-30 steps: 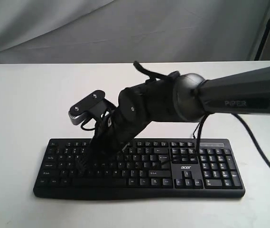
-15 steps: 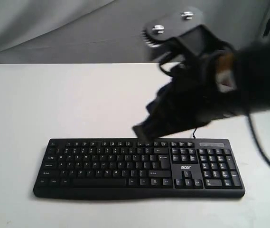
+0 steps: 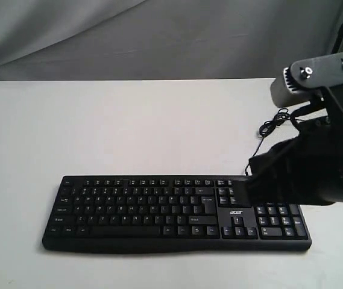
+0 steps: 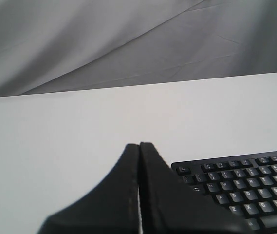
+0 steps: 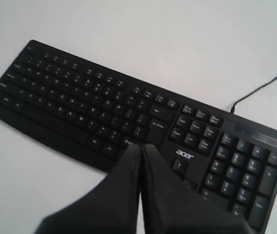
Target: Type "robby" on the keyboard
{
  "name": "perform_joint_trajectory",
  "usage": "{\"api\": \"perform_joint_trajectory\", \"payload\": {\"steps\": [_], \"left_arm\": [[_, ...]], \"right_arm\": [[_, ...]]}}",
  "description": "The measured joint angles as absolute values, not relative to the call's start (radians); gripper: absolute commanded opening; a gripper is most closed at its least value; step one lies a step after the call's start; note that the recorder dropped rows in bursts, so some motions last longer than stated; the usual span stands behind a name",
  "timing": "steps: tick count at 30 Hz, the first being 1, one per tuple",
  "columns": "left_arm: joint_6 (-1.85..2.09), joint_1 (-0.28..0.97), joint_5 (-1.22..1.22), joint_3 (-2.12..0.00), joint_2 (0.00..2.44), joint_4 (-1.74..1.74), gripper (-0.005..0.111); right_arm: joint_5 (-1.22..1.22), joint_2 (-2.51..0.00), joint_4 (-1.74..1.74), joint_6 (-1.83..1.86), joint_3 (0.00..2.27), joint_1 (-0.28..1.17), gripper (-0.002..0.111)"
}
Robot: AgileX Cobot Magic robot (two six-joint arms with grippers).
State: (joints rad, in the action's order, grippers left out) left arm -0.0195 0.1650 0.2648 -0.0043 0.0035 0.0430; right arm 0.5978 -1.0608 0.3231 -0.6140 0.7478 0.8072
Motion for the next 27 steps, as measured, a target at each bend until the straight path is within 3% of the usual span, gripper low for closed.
{"api": "perform_joint_trajectory", "payload": {"steps": [10,20,27], "left_arm": [[-0.020,0.165,0.265,-0.004,0.003,0.043,0.000],[-0.020,0.165,0.265,-0.004,0.003,0.043,0.000],[-0.020,0.165,0.265,-0.004,0.003,0.043,0.000]], "right_arm": [[0.646,-0.824,0.408,-0.706,0.604,0.721,0.000],[0.169,-0.436,0.416,-0.736,0.238,0.304,0.000],[0.068,-0.415,0.416,-0.736,0.157,0.229,0.000]]}}
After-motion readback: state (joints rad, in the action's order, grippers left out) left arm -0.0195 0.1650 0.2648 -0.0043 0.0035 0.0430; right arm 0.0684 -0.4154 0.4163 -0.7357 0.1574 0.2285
